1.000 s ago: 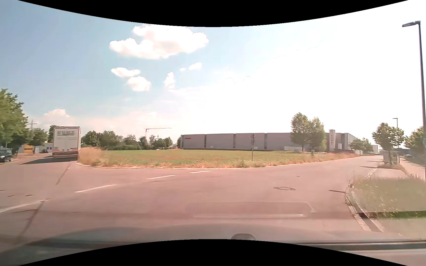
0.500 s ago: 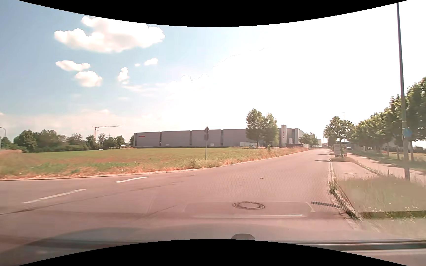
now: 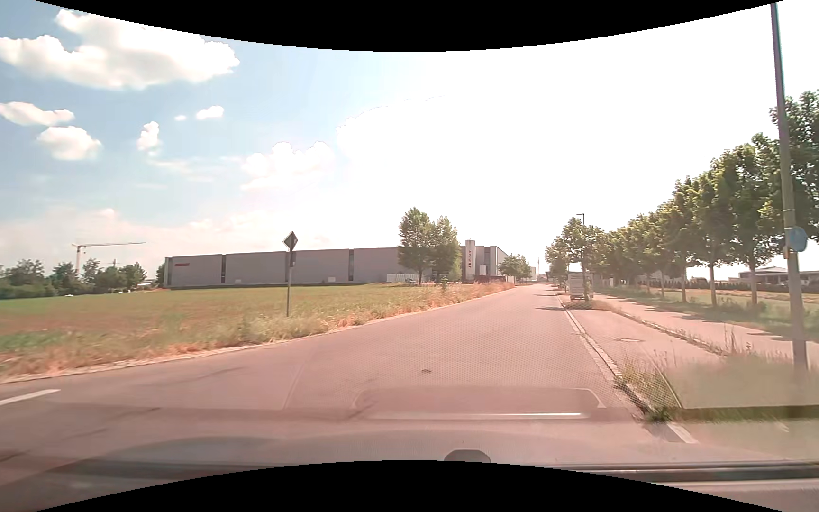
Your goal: Follow the waypoints while adhering to traffic rules and regulations
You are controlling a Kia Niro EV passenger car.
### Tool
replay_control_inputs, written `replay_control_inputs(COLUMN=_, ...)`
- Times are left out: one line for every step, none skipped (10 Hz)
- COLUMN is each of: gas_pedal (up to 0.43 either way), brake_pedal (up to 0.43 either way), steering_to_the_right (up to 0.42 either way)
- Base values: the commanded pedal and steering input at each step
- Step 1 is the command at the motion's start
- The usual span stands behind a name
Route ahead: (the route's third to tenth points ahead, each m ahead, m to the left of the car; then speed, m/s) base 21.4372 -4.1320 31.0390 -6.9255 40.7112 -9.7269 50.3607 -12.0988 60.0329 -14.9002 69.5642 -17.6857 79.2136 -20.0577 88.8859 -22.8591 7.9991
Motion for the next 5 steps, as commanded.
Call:
replay_control_inputs(gas_pedal=0.311, brake_pedal=0.000, steering_to_the_right=0.150)
replay_control_inputs(gas_pedal=0.311, brake_pedal=0.000, steering_to_the_right=0.140)
replay_control_inputs(gas_pedal=0.311, brake_pedal=0.000, steering_to_the_right=0.129)
replay_control_inputs(gas_pedal=0.311, brake_pedal=0.000, steering_to_the_right=0.120)
replay_control_inputs(gas_pedal=0.311, brake_pedal=0.000, steering_to_the_right=0.105)
